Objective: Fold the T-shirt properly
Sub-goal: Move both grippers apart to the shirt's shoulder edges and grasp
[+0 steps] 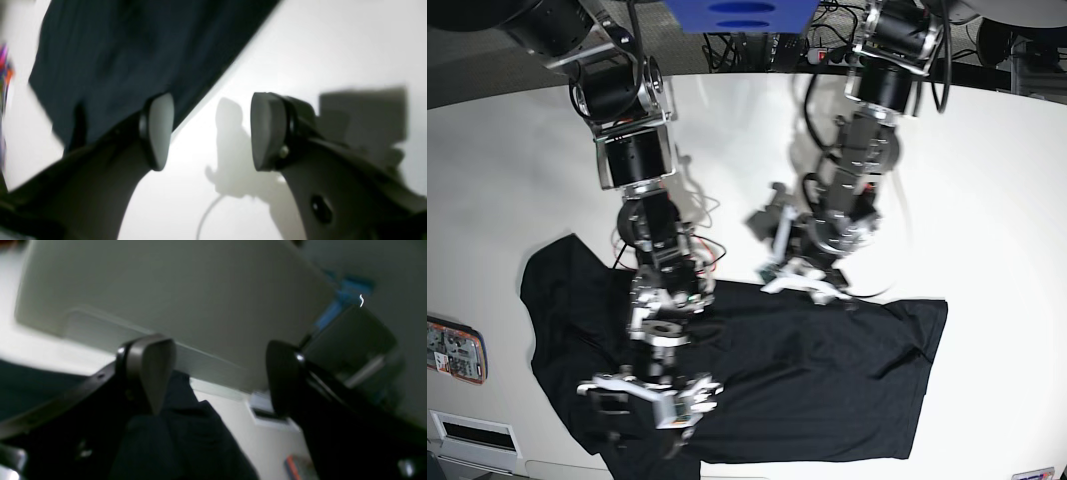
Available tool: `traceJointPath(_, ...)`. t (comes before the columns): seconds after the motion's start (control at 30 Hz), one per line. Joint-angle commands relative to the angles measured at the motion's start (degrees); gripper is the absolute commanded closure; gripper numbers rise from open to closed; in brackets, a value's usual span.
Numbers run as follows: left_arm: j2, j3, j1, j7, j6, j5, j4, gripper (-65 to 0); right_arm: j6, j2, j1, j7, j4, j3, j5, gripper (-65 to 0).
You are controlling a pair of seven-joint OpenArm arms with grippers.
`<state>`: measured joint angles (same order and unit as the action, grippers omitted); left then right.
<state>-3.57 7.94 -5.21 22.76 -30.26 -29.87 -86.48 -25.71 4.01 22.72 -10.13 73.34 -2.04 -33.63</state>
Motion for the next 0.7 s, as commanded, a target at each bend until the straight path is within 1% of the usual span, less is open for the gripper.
traceJointPath(0.0,-0.51,-1.66,-1.34,-1.36,0.41,2.04,-2.01,-33.1,-0.53,-1.07,1.41,1.56,1.08,1.21,1.06,-44.4)
traceJointPath(0.03,-1.66,-3.77,-1.34,-1.27,0.5,3.8,-2.53,-33.1,0.18,-1.68,1.41,1.82,1.08,1.47,2.2,-44.4)
traceJointPath(0.13,-4.56,-8.87,-2.48,-1.18,0.5,8.29,-2.71,-33.1,4.31,-3.53,1.41,1.91,0.72,1.91,4.04,-44.4)
traceJointPath(0.2,-6.49,-11.94,-3.36,-1.01,0.59,11.1,-2.45,-33.1,6.51,-4.76,1.41,1.91,0.72,1.82,5.28,-44.4)
traceJointPath(0.27,-7.9,-13.79,-3.45,-1.01,0.59,12.59,-1.74,-33.1,8.35,-5.81,1.41,1.56,0.99,1.91,6.68,-44.4)
traceJointPath(0.33,-9.13,-15.11,-4.68,-1.01,0.68,12.94,-1.22,-33.1,9.32,-5.81,1.41,1.47,0.55,2.18,8.18,-44.4)
traceJointPath(0.4,-9.39,-16.6,-5.64,-1.01,0.68,13.03,0.46,-32.8,9.49,-5.81,1.41,0.15,0.46,3.76,10.02,-44.4)
traceJointPath(0.5,-9.31,-19.42,-8.37,-1.01,1.12,13.21,2.21,-32.8,9.76,-5.81,1.41,-3.89,0.46,4.9,13.01,-44.4)
traceJointPath(0.53,-9.22,-19.77,-9.16,-1.01,2.09,13.21,3.0,-32.8,10.9,-5.81,1.41,-5.74,0.46,4.72,14.15,-44.4)
traceJointPath(0.6,-9.22,-19.77,-10.83,-1.01,4.55,13.21,5.03,-32.8,15.12,-5.81,1.41,-9.08,0.46,5.08,16.53,-44.4)
traceJointPath(0.67,-9.22,-19.77,-12.5,-1.01,6.04,13.21,7.4,-32.8,18.29,-5.9,1.41,-11.28,0.46,5.16,18.81,-44.4)
